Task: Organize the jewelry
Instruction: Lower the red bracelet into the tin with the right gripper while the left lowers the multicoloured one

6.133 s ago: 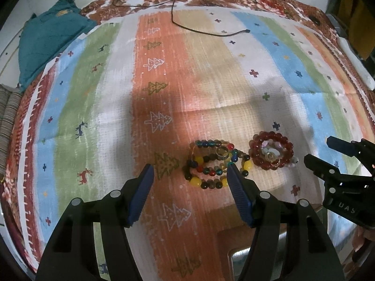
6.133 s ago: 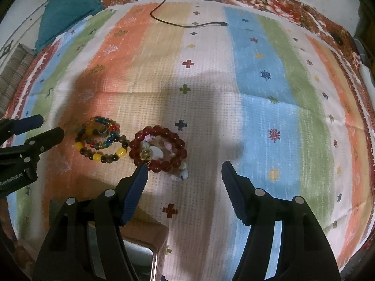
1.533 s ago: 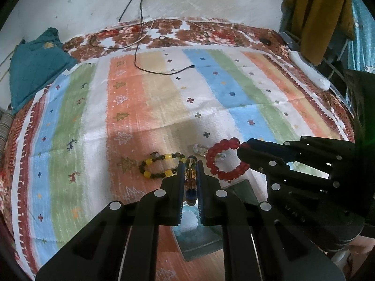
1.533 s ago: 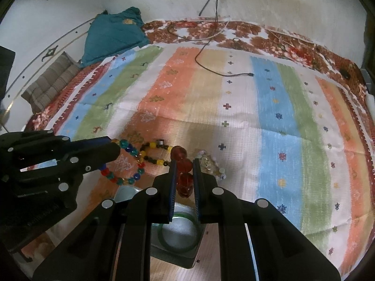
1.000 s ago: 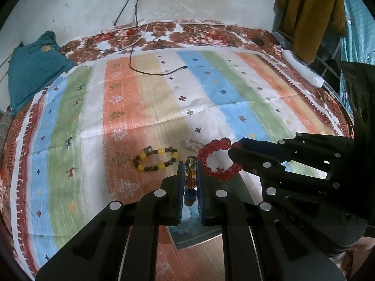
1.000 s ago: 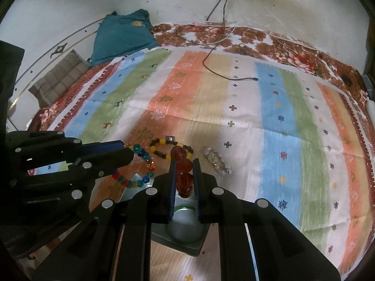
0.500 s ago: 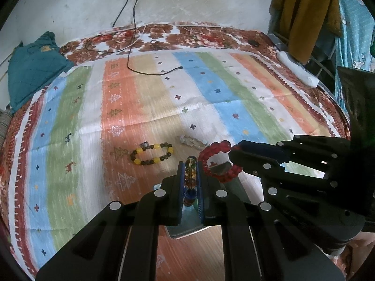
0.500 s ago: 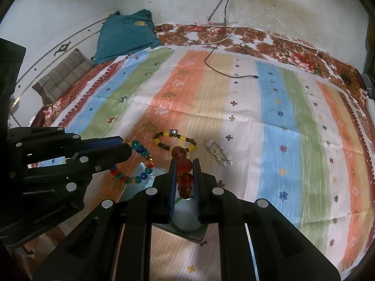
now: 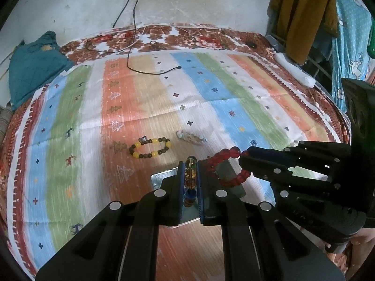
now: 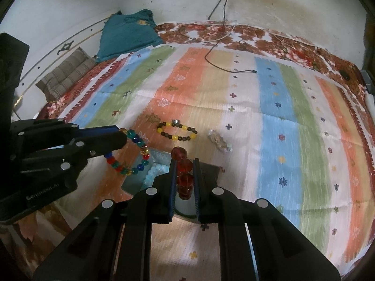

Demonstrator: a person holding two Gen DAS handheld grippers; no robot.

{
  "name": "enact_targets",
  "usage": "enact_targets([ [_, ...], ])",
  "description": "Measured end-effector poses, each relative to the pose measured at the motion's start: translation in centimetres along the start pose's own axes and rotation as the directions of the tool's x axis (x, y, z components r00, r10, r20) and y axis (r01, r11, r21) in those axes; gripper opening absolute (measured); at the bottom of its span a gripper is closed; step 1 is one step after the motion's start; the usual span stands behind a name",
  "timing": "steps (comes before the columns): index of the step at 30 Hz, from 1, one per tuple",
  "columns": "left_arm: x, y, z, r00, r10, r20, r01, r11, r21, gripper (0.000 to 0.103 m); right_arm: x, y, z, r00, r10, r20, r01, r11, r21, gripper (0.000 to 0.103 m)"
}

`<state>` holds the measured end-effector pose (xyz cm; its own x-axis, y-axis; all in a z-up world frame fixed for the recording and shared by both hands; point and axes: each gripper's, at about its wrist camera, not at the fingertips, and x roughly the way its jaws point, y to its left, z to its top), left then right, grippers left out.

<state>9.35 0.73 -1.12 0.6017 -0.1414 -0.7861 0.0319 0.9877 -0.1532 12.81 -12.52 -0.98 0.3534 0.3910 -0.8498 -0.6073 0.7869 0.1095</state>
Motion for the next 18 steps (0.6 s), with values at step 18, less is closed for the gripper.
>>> enact_targets([
  [18,-0.3,1.4,-0.6,0.998,0.055,-0.011,-0.055,0.997,-0.052,0.012,0.4,-1.7,-0.2,0.998,-0.052,-0.022,0.054,0.997,0.060,0.029],
])
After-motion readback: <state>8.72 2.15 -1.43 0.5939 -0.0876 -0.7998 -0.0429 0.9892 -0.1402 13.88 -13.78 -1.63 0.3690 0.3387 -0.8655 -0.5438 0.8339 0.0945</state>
